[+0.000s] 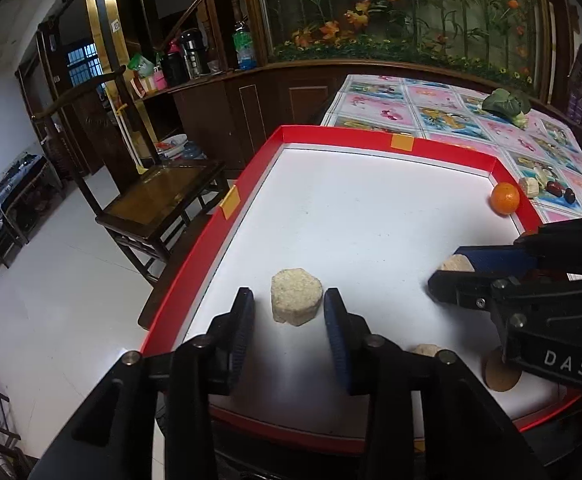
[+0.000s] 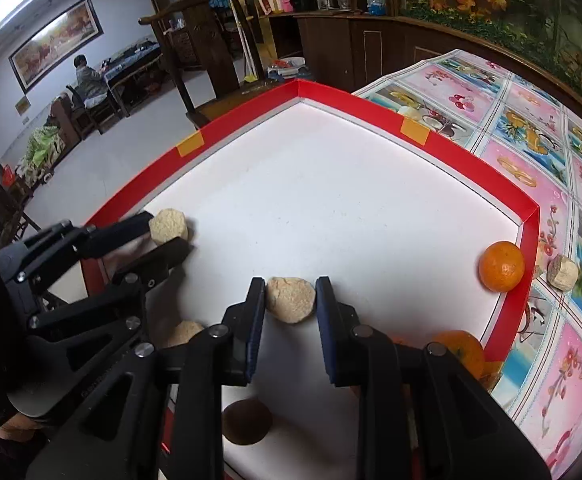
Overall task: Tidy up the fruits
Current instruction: 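Carry both round beige cakes into the tray and open both tools, then grasp a beige cube with the left tool while the right tool grasps a brown kiwi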
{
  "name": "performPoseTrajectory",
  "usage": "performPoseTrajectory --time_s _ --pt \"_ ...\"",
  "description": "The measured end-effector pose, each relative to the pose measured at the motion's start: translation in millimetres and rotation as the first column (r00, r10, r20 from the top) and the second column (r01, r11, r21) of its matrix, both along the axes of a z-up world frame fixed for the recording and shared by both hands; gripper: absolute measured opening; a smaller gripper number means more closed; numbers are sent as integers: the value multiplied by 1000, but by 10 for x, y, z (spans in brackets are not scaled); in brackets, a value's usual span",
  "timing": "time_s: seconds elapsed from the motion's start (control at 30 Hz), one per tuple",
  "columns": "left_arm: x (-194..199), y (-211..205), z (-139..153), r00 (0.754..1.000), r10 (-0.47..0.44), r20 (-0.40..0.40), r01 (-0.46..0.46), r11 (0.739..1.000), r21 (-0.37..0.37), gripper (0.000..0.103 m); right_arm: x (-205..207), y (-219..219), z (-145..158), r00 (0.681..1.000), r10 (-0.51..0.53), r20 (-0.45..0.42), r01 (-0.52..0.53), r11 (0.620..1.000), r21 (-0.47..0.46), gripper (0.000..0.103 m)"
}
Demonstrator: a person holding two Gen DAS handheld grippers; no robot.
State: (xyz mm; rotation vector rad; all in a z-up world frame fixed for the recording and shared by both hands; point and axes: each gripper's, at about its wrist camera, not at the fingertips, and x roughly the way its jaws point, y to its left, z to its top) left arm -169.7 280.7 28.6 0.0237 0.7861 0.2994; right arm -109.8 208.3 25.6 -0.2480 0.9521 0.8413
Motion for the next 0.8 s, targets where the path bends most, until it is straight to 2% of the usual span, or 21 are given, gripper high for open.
performPoseTrajectory --time_s 0.07,0.17,0.47,0.8 --pt "-21 -8 27 1000 8 2 -8 1000 3 46 -25 -39 50 1000 8 8 -8 1000 20 28" --pt "-69 -53 106 1000 16 20 -17 1000 27 49 -53 -154 147 1000 7 19 -8 997 70 28" --pt "-154 -337 481 995 -21 102 13 997 82 53 -137 -700 446 996 -52 68 39 983 177 29" --pt "-195 -799 841 978 -112 173 86 985 150 56 -143 -1223 607 988 -122 97 97 969 229 29"
